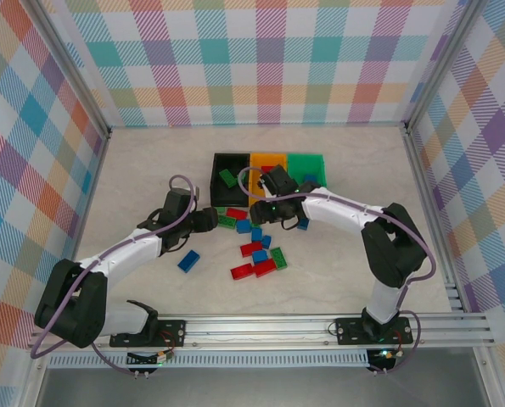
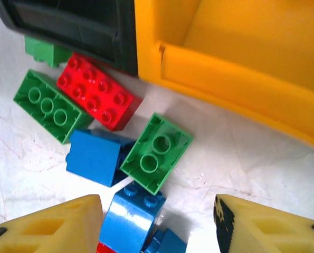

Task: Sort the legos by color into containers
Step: Rotate the lego at the center of the table.

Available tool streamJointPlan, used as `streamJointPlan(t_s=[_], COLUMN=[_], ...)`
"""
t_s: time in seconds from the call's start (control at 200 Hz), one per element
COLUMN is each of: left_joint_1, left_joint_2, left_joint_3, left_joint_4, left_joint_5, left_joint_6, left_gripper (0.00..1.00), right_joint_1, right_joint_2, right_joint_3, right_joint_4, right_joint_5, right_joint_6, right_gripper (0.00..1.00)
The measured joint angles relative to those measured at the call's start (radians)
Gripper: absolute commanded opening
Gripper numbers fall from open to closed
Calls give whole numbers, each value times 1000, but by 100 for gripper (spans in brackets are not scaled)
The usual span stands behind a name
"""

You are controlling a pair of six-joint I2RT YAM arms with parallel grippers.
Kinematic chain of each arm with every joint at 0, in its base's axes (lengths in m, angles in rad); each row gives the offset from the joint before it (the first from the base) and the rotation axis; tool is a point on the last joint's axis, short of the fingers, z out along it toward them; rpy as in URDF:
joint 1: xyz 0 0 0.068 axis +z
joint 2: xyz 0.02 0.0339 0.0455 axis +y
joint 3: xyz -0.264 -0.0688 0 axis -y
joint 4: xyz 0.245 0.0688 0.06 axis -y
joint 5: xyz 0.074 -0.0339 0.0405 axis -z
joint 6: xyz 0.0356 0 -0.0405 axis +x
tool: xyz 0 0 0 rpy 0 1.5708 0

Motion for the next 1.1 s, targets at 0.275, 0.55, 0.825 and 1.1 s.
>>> streamJointPlan(t_s=[0.275,0.55,0.825,1.1], left_joint_1=[0,0,0,0], left_joint_2=[14,15,16,18], left_joint_3=[0,0,0,0], left_joint_4=[10,16,17,17], left_joint_5=[12,22,33,37], left_joint_6=[-3,-3,-3,-3], left_gripper=[70,70,70,70], right_joint_1=[52,55,55,55], right_joint_2=[97,174,206,215], right_joint_3=[51,113,151,156], right_joint_4=[-11,-22,-26,-11], right_joint_5=[29,95,130,148], right_joint_6=[43,126,171,178], right_gripper=[60,60,60,56])
